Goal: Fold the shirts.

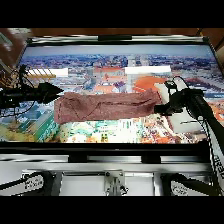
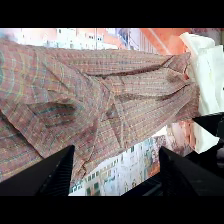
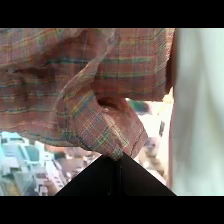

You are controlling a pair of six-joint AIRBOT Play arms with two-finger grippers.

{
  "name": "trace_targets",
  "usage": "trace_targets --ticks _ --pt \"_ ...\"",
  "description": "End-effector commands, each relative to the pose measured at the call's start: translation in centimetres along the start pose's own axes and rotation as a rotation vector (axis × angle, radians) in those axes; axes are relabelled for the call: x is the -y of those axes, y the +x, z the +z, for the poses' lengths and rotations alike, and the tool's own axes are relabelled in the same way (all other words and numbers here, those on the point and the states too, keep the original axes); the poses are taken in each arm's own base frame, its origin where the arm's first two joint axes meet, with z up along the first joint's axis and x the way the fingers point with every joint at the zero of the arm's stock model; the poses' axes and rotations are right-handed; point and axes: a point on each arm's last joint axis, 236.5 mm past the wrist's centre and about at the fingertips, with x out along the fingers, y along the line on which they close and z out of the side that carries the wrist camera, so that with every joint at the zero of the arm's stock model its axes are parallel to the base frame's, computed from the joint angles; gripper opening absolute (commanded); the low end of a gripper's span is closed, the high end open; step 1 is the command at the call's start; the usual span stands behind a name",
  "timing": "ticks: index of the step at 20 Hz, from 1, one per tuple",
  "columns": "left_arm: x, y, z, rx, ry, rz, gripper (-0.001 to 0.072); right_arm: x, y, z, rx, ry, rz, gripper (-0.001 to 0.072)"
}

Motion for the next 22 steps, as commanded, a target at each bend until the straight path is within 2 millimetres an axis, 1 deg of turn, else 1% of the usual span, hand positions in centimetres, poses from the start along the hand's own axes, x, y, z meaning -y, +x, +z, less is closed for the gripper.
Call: trace_targets --ticks 1,2,3,4,5,6,7,8,10,11,12,13,14,15,16,17,18,19,20,21,22 --pt "0.0 0.0 0.0 -0.001 -0.001 -0.001 0.0620 2.8 -1.6 2.7 0.068 -0.074 -0.120 0.0048" --pt "0.0 0.0 0.0 -0.001 -0.001 -0.001 0.0620 3.1 -2.3 3.6 0.095 -0.082 -0.137 0.0047" --pt "0.0 0.0 0.0 -0.001 -0.001 -0.001 0.0620 3.2 -2.5 4.0 0.107 -0.083 -0.138 0.0048" --pt "0.0 0.0 0.0 -0.001 -0.001 -0.001 0.0620 3.1 -2.3 3.8 0.100 -0.083 -0.137 0.0049" --pt "0.0 0.0 0.0 -0.002 -0.001 -0.001 0.0620 3.1 -1.8 3.3 0.071 -0.074 -0.135 0.0080" --pt "0.0 0.0 0.0 -0.002 -0.001 -0.001 0.0620 3.1 -1.2 2.4 0.027 -0.072 -0.132 0.0207" --pt "0.0 0.0 0.0 -0.001 -0.001 -0.001 0.0621 3.2 -0.6 1.2 -0.032 -0.071 -0.131 0.0390" --pt "0.0 0.0 0.0 -0.001 -0.001 -0.001 0.0620 3.6 -0.3 -0.1 -0.092 -0.078 -0.147 0.0404" --pt "0.0 -0.1 0.0 0.000 0.003 0.000 0.0621 5.1 -0.9 -1.3 -0.148 -0.099 -0.206 0.0403" --pt "0.0 -0.1 0.0 0.000 0.002 0.000 0.0621 5.9 -1.7 -1.3 -0.144 -0.096 -0.242 0.0403" --pt "0.0 -0.1 0.0 0.001 0.002 0.000 0.0621 6.2 -2.5 -1.0 -0.118 -0.077 -0.262 0.0402" --pt "0.0 -0.1 0.0 0.000 0.002 0.000 0.0621 5.9 -3.4 -0.3 -0.072 -0.046 -0.253 0.0402" --pt "0.0 -0.1 0.0 0.000 0.002 0.000 0.0621 4.9 -3.9 0.3 -0.028 -0.002 -0.210 0.0403" --pt "0.0 -0.2 0.1 0.000 0.002 -0.001 0.0621 2.7 -4.3 0.7 0.008 0.057 -0.114 0.0408" --pt "-0.1 -0.3 0.1 0.004 0.001 0.001 0.0621 0.0 -4.5 1.0 0.023 0.124 0.017 0.0500" --pt "-0.2 -0.5 0.2 0.009 0.000 0.002 0.0621 -2.6 -4.8 1.7 0.039 0.201 0.159 0.0557" --pt "-0.2 -0.6 0.3 0.013 -0.006 0.004 0.0620 -4.6 -5.0 2.5 0.065 0.268 0.276 0.0578" --pt "-0.3 -0.8 0.3 0.012 -0.008 0.003 0.0620 -5.4 -4.8 2.9 0.079 0.327 0.341 0.0578" --pt "-0.3 -0.9 0.3 0.011 -0.010 0.001 0.0620 -5.6 -4.1 2.6 0.076 0.374 0.369 0.0578" --pt "-0.3 -1.0 0.3 0.009 -0.011 -0.001 0.0620 -5.4 -3.2 1.7 0.053 0.424 0.377 0.0578" --pt "-0.3 -1.1 0.1 0.003 -0.012 -0.004 0.0620 -5.3 -2.2 0.5 0.016 0.482 0.388 0.0577"
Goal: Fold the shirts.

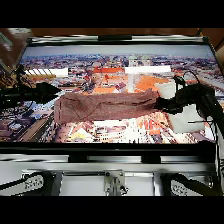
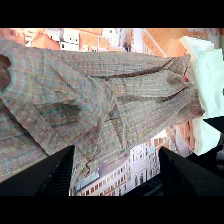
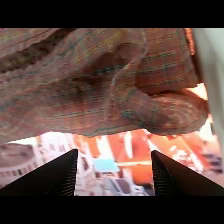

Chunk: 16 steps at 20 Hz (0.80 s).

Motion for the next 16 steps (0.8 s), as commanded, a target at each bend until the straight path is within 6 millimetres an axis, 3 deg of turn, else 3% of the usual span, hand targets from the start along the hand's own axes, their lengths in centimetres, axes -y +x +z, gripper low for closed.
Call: trace_targets --ticks 1,3,6,9,12,16 --pt "0.0 -0.4 -0.2 -0.009 -0.005 -0.007 0.0620 -1.3 2.1 -1.8 -0.026 0.246 0.166 0.0578" --pt "0.0 -0.4 -0.2 -0.008 -0.005 -0.006 0.0620 -0.9 3.7 -1.9 0.014 0.351 0.206 0.0652" --pt "0.0 -0.4 -0.2 -0.008 -0.005 -0.006 0.0620 1.0 4.9 0.4 0.168 0.454 0.182 0.0652" --pt "0.0 -0.4 -0.1 -0.007 -0.005 -0.006 0.0620 2.7 4.6 3.7 0.322 0.555 0.170 0.0652" --pt "0.0 -0.4 -0.1 -0.005 -0.005 -0.005 0.0620 3.8 5.7 4.7 0.362 0.620 0.162 0.0652" --pt "0.0 -0.4 -0.1 -0.005 -0.005 -0.005 0.0620 2.9 7.4 5.8 0.426 0.602 0.149 0.0652"
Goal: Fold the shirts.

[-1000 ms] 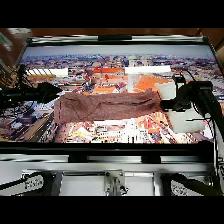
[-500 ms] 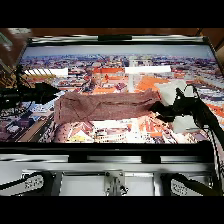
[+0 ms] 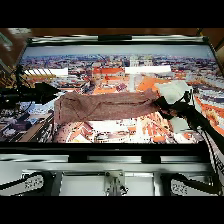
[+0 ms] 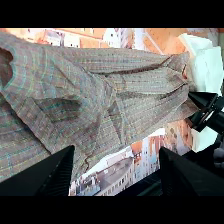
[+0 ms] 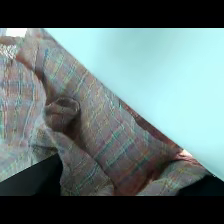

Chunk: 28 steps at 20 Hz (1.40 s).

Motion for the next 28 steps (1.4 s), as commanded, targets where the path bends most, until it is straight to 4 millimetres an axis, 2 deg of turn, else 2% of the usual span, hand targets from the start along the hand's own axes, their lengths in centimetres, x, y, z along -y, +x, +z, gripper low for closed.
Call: trace_targets --ticks 1,3,4,5,6,7,9,12,16,18,20,24,26,27,28 --pt "0.0 0.0 0.1 0.002 0.000 0.001 0.0620 -1.0 1.8 0.6 0.094 0.016 0.020 0.0652" --pt "0.0 0.0 0.0 0.002 0.000 0.000 0.0620 -1.4 2.7 0.1 0.113 0.013 0.023 0.0651" --pt "0.0 0.0 0.1 0.002 0.001 0.001 0.0620 -1.5 3.0 0.1 0.122 0.013 0.024 0.0619" --pt "0.0 0.0 0.1 0.002 0.000 0.001 0.0620 -1.4 3.1 0.1 0.123 0.013 0.023 0.0484" --pt "0.0 0.0 0.1 0.002 0.000 0.001 0.0620 -1.5 3.0 0.1 0.122 0.013 0.024 0.0194" --pt "0.0 0.0 0.1 0.002 0.000 0.001 0.0620 -1.7 2.8 0.1 0.122 0.009 0.028 0.0056" --pt "0.0 0.0 0.1 0.002 0.001 0.001 0.0620 -2.9 1.5 0.7 0.146 -0.105 0.049 0.0047" --pt "0.0 0.0 0.1 0.002 0.005 0.001 0.0620 -5.9 -2.2 1.4 0.190 -0.293 0.105 0.0047" --pt "0.1 -0.2 0.4 0.010 0.010 0.001 0.0615 -9.7 -7.0 2.5 0.285 -0.413 0.193 0.0046" --pt "0.9 -0.9 1.5 0.035 0.041 0.002 0.0614 -11.8 -8.2 1.3 0.300 -0.490 0.237 0.0046" --pt "2.2 -2.1 3.3 0.076 0.090 0.004 0.0613 -14.5 -8.7 -1.3 0.283 -0.588 0.290 0.0046" --pt "5.8 -4.9 6.8 0.166 0.207 0.006 0.0613 -22.4 -11.4 -5.7 0.337 -0.745 0.459 0.0046" --pt "7.4 -5.6 7.8 0.189 0.236 0.000 0.0611 -25.0 -12.3 -7.6 0.332 -0.801 0.510 0.0046" --pt "7.5 -5.4 7.9 0.191 0.218 0.000 0.0572 -25.8 -12.4 -8.1 0.329 -0.815 0.523 0.0046" --pt "6.7 -4.9 7.4 0.165 0.196 0.034 0.0374 -26.2 -12.4 -8.2 0.328 -0.818 0.529 0.0046"
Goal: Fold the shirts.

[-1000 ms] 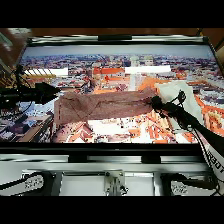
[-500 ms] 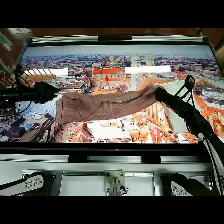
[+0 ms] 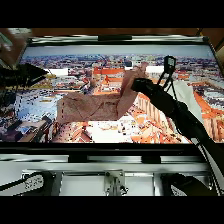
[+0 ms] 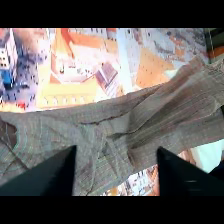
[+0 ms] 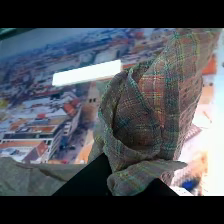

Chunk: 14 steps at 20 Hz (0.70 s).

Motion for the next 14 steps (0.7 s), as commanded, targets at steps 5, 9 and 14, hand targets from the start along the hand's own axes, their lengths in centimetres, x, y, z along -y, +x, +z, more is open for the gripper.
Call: trace_targets --ticks 5,9,14 --pt "0.6 6.0 -8.2 -0.251 -0.087 0.069 0.0025 -3.5 -0.1 0.7 0.004 -0.075 0.064 0.0046" --pt "2.8 14.3 -16.1 -0.297 -0.138 0.093 0.0025 -4.6 -2.1 1.8 0.013 -0.124 0.087 0.0046" --pt "7.0 21.2 -20.4 -0.263 -0.234 0.047 0.0025 -7.1 -6.7 4.9 0.076 -0.128 0.149 0.0046"
